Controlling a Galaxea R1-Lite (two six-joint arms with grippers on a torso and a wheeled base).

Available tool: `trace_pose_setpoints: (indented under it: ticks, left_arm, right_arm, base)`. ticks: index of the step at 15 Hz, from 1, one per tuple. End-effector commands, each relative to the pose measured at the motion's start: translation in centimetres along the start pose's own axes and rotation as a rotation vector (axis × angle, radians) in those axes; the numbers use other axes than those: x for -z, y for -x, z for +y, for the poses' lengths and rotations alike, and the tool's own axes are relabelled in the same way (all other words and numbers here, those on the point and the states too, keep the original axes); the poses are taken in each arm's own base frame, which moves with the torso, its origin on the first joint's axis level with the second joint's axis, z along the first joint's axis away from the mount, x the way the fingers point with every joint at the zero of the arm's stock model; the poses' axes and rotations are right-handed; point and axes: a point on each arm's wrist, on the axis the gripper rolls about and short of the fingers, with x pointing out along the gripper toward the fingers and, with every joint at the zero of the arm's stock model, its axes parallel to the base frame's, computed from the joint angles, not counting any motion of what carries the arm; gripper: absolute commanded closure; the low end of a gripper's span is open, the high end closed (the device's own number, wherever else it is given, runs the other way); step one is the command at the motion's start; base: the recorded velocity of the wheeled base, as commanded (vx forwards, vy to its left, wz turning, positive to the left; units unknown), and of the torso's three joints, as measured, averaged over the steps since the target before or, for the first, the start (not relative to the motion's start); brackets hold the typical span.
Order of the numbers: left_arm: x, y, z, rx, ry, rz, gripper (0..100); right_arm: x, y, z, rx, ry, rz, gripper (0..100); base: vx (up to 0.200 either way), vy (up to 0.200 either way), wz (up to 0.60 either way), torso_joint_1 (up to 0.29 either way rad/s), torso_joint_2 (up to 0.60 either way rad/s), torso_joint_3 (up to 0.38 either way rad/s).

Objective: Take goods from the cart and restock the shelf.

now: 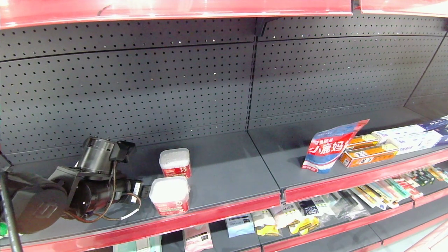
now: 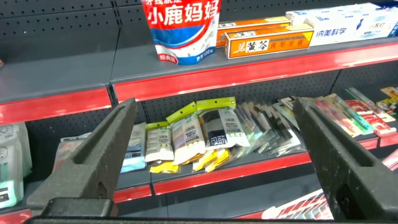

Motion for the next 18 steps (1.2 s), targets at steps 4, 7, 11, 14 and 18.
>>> trace_pose_setpoints:
  ticks: [4,7,11,14,18]
  left_arm:
    - [0.0,0.0,0.0,0.001,0.0,0.0,0]
    - [0.1,0.3,0.1,0.001,0.001,-0.004,0]
    - [0.6,3.7,2.6,-0.036,0.039,-0.087,0]
    - [3.6,10.1,5.6,-0.041,0.063,-0.231,0]
    - [13.1,19.0,6.3,-0.026,0.068,-0.45,0]
  right_arm:
    - [0.0,0.0,0.0,0.001,0.0,0.001,0]
    - [0.0,0.0,0.0,0.0,0.0,0.001,0]
    - [0.0,0.0,0.0,0.001,0.0,0.001,0]
    - [0.0,0.0,0.0,0.0,0.0,0.001,0]
    - [0.0,0.0,0.0,0.001,0.0,0.001,0]
  base:
    - [0.0,0.0,0.0,0.0,0.0,0.0]
    - [0.0,0.0,0.0,0.0,0.0,0.0]
    - [0.0,0.0,0.0,0.0,0.0,0.0]
    - [0.0,0.0,0.0,0.0,0.0,0.0]
    - [0.0,0.0,0.0,0.0,0.0,0.0]
